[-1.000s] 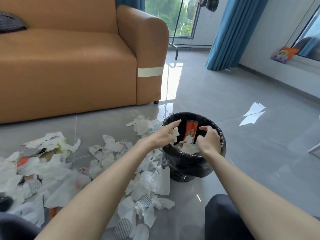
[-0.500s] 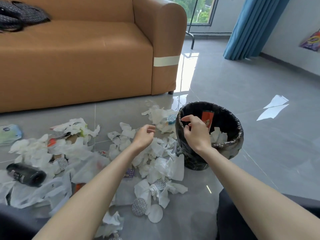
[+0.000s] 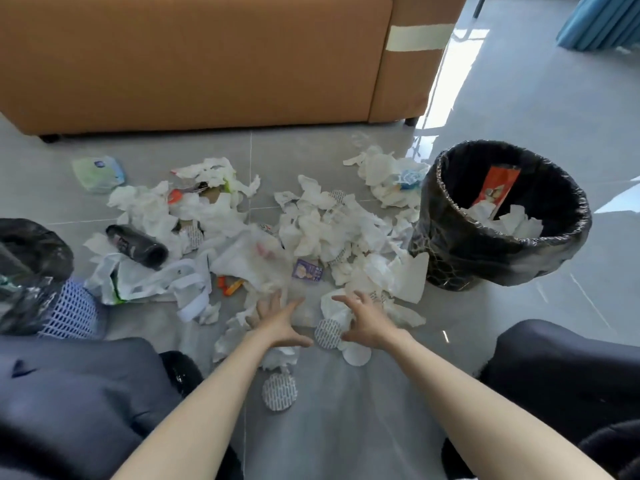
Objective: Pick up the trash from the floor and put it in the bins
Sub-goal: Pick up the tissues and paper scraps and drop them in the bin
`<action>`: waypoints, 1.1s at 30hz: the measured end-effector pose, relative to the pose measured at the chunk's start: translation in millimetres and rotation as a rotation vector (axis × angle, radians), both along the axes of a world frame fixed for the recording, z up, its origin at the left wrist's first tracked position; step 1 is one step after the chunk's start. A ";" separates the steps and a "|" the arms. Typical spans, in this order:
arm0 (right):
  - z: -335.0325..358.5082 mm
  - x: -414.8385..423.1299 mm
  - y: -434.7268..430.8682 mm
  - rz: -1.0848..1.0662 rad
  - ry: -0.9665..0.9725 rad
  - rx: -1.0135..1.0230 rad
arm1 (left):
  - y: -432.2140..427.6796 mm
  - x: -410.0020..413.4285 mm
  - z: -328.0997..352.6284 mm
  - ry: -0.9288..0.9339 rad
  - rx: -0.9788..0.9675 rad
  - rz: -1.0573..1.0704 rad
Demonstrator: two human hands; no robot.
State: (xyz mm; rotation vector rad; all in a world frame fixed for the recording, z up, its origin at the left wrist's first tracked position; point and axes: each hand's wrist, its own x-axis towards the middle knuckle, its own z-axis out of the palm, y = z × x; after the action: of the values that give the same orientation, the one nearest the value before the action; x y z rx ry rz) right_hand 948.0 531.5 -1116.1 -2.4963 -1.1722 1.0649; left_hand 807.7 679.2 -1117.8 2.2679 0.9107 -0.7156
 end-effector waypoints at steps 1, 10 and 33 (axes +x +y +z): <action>-7.8 -6.0 -0.4 0.028 -0.003 -0.038 | -2.4 -7.0 -2.2 0.050 -0.016 -0.008; -37.9 -35.6 -8.4 0.206 -0.253 -0.123 | -17.6 -44.8 -17.4 0.198 0.020 -0.053; -17.3 -8.5 -12.8 -0.430 0.091 0.312 | 7.8 -29.5 -5.1 -0.360 -0.199 0.421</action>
State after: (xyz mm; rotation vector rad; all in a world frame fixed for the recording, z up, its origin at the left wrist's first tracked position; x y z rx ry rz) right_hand 939.5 518.7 -1133.4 -2.2788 -0.6671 0.7998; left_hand 778.2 687.1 -1122.9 1.8609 1.0375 -0.1919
